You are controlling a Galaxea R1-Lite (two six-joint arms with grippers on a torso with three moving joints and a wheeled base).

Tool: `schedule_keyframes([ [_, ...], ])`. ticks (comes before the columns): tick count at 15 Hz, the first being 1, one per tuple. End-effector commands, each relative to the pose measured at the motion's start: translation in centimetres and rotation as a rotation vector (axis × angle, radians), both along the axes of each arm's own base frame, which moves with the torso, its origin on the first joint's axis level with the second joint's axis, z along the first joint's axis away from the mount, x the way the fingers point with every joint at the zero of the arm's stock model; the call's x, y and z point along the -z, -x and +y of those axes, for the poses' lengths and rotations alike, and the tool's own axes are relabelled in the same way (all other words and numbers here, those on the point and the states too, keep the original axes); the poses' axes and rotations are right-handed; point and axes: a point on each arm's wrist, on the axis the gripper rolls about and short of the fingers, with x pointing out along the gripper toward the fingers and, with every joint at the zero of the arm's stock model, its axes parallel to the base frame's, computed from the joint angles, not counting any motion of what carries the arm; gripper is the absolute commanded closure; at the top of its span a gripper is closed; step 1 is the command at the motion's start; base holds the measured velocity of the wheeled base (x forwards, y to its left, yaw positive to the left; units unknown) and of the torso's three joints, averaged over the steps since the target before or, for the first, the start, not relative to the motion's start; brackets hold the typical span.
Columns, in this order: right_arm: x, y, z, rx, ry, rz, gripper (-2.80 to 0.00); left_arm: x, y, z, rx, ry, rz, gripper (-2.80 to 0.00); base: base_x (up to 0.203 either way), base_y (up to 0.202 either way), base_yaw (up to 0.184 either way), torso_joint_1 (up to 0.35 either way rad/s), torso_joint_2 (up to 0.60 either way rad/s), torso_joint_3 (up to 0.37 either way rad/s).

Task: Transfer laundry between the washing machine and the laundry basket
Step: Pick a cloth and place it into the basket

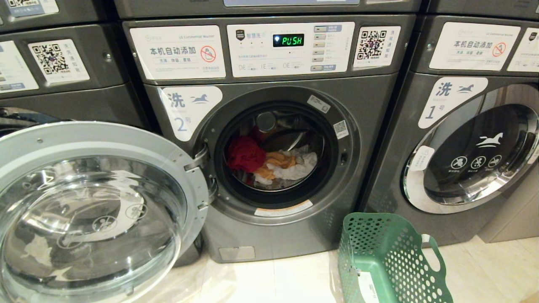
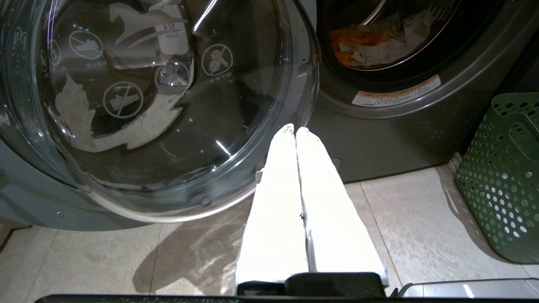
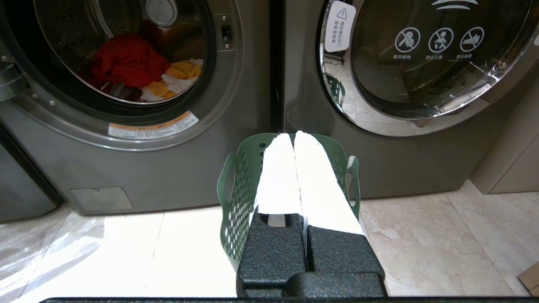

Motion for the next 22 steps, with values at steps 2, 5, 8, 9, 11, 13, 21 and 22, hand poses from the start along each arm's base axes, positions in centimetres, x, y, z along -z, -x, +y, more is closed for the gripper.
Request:
schedule_keyframes([
  [2, 0.93, -0.27, 0.01, -0.004, 0.012, 0.033, 0.00, 0.05, -0.02, 0.00, 0.001, -0.003, 0.004, 0.00, 0.000, 0.000, 0.000, 0.000, 0.00, 0.000],
  [5, 0.93, -0.28, 0.01, -0.004, 0.018, 0.034, 0.00, 0.04, -0.02, 0.00, -0.001, 0.004, 0.003, 0.00, 0.000, 0.000, 0.000, 0.000, 0.00, 0.000],
  [8, 0.93, -0.27, 0.00, 0.002, 0.012, 0.033, 0.00, 0.04, -0.02, 0.01, -0.002, 0.005, 0.003, 0.00, 0.000, 0.000, 0.000, 0.000, 0.00, 0.000],
  [9, 0.93, -0.27, 0.00, 0.002, 0.010, 0.033, 0.00, 0.05, -0.02, 0.01, -0.002, 0.005, 0.004, 0.00, 0.000, 0.000, 0.000, 0.000, 0.00, 0.000],
  [11, 0.93, -0.27, 0.00, 0.002, 0.010, 0.033, 0.00, 0.07, -0.02, 0.00, 0.001, -0.003, 0.006, 0.00, 0.000, 0.000, 0.000, 0.000, 0.00, 0.000],
  [13, 0.93, -0.27, 0.00, 0.002, 0.010, 0.033, 0.00, 0.07, -0.02, 0.01, -0.002, 0.003, 0.006, 0.00, 0.000, 0.000, 0.000, 0.000, 0.00, 0.000],
  [21, 0.97, -0.28, 0.00, 0.002, 0.012, 0.034, 0.00, 0.02, -0.02, 0.00, -0.002, -0.003, 0.001, 0.00, 0.000, 0.000, 0.000, 0.000, 0.00, -0.082],
  [22, 0.96, -0.28, 0.00, 0.002, 0.012, 0.034, 0.00, 0.02, -0.02, 0.00, -0.001, -0.003, 0.001, 0.00, 0.000, 0.000, 0.000, 0.007, 0.00, -0.191],
])
